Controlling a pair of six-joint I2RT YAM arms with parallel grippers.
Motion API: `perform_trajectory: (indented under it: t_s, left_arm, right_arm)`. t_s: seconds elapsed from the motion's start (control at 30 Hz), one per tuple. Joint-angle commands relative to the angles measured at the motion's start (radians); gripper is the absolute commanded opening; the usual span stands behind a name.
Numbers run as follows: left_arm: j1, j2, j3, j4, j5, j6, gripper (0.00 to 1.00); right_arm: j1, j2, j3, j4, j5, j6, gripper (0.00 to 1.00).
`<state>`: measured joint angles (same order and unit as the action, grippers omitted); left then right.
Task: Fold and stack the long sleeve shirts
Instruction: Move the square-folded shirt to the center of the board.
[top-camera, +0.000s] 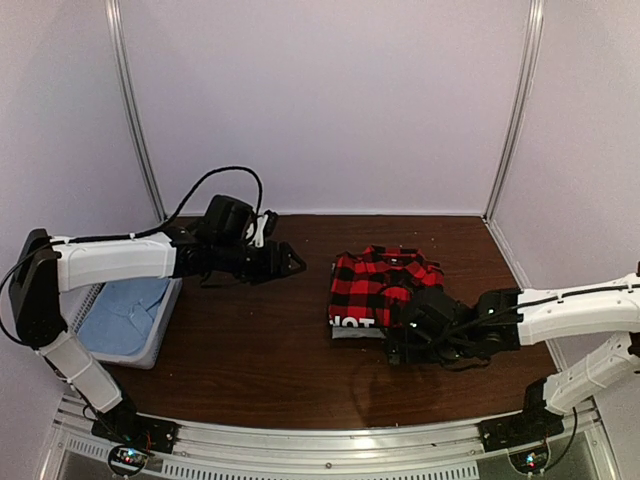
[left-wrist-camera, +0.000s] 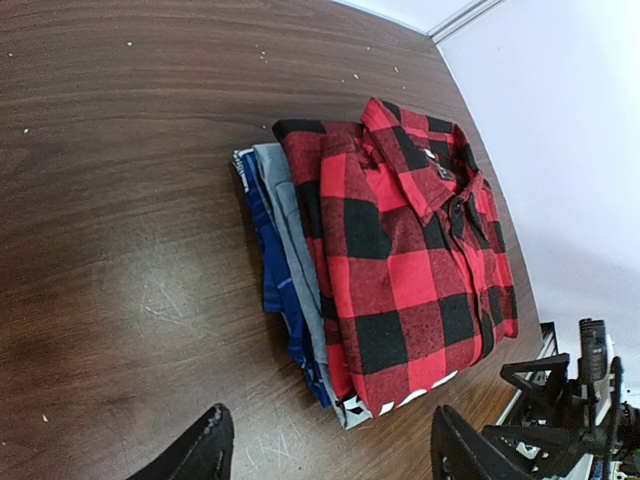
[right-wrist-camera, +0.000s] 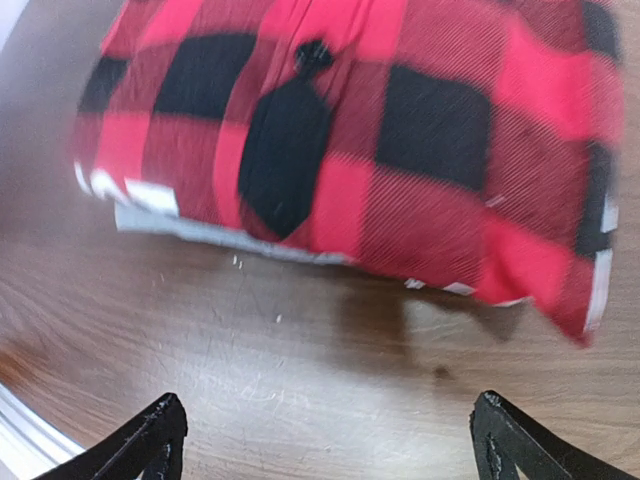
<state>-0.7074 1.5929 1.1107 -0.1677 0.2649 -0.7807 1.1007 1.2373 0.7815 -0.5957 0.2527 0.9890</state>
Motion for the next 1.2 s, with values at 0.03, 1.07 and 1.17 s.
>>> perform_trajectory:
  t_s: [0.03, 1.07, 1.17]
  left_arm:
    - [0.012, -0.047, -0.027, 0.024, -0.005, 0.009, 0.69]
    - [0.076, -0.086, -0.058, 0.010, 0.007, 0.022, 0.69]
    - [0.082, -0.099, -0.067, 0.011, 0.007, 0.024, 0.69]
  right_arm:
    - [0.030, 0.121, -0.005, 0.123, -0.029, 0.043, 1.00]
    - [-0.405, 0.571, 0.134, 0.457, -0.193, -0.346, 1.00]
    - [-0.442, 0.636, 0.235, 0.444, -0.215, -0.384, 1.00]
